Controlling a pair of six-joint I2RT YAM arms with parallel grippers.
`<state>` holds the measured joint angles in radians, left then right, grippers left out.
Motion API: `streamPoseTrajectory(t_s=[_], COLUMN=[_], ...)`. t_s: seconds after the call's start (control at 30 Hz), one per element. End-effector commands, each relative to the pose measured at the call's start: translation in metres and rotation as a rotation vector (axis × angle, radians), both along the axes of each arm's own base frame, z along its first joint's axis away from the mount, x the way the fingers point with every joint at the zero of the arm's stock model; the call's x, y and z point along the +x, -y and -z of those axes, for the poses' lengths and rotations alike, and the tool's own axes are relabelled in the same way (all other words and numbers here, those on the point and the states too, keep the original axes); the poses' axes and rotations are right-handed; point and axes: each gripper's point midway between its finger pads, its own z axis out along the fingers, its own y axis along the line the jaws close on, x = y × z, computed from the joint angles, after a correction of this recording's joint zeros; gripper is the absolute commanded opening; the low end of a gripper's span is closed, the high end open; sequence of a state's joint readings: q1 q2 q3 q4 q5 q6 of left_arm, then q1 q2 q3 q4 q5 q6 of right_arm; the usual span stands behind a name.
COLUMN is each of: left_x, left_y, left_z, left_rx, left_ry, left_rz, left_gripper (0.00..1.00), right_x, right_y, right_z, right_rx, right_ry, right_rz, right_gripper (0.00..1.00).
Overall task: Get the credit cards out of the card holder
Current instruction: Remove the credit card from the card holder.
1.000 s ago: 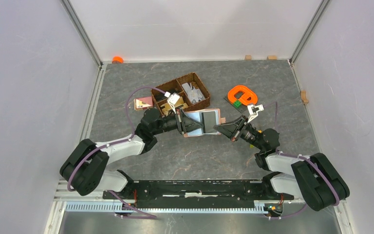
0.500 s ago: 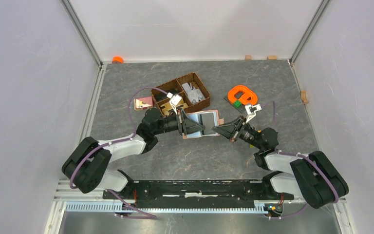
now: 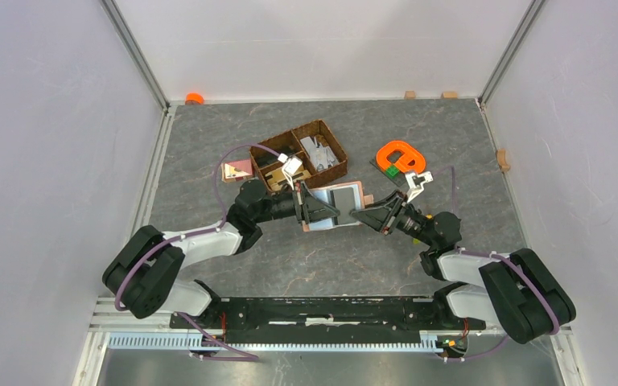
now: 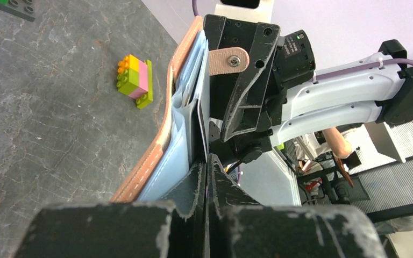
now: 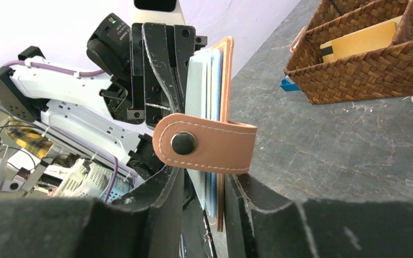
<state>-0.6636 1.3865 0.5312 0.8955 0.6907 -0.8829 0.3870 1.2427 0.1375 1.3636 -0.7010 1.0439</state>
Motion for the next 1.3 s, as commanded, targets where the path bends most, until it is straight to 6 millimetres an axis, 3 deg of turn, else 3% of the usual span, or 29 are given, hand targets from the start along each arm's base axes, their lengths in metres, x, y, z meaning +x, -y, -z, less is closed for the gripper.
streamPoseTrajectory(t_s=[0.0, 0.13, 0.23, 0.27, 0.43, 1.0, 1.07, 1.27], left_x=[-0.004, -0.007, -0.006, -0.006, 0.001, 0.005, 0.003, 0.017], left_y=[0.006, 0.009, 0.009, 0.008, 0.002, -0.002, -0.002, -0.011], left_z=[-0.025, -0.024, -0.024, -0.023, -0.021, -0.021, -0.024, -0.013], left_rx=[-0.045, -0.049, -0.050, -0.047, -0.041, -0.075, -0.085, -0.041], left_ry=[0.059, 0.043, 0.038, 0.036, 0.034, 0.003, 0.013, -0.010], left_rz=[0.034, 0.064, 0.061, 0.051, 0.009, 0.020, 0.026, -0.063], left_gripper=[0.02, 0.02, 0.02, 0.02, 0.02, 0.06, 0.02, 0.02], right_x=[-0.009, -0.011, -0.011, -0.011, -0.005, -0.006, -0.007, -0.002], right_y=[0.001, 0.001, 0.002, 0.003, 0.017, 0.021, 0.021, 0.027], right_z=[-0.015, -0.019, -0.019, -0.019, -0.017, -0.020, -0.021, -0.015], right_rx=[0.034, 0.050, 0.056, 0.060, 0.070, 0.100, 0.101, 0.089], right_ry=[0.073, 0.082, 0.076, 0.076, 0.063, 0.052, 0.050, 0.038], right_rz=[-0.030, -0.046, -0.044, -0.035, 0.031, 0.025, 0.020, 0.067], right_gripper=[0.33, 0.26, 0.03, 0.00, 0.00, 0.00, 0.00, 0.00])
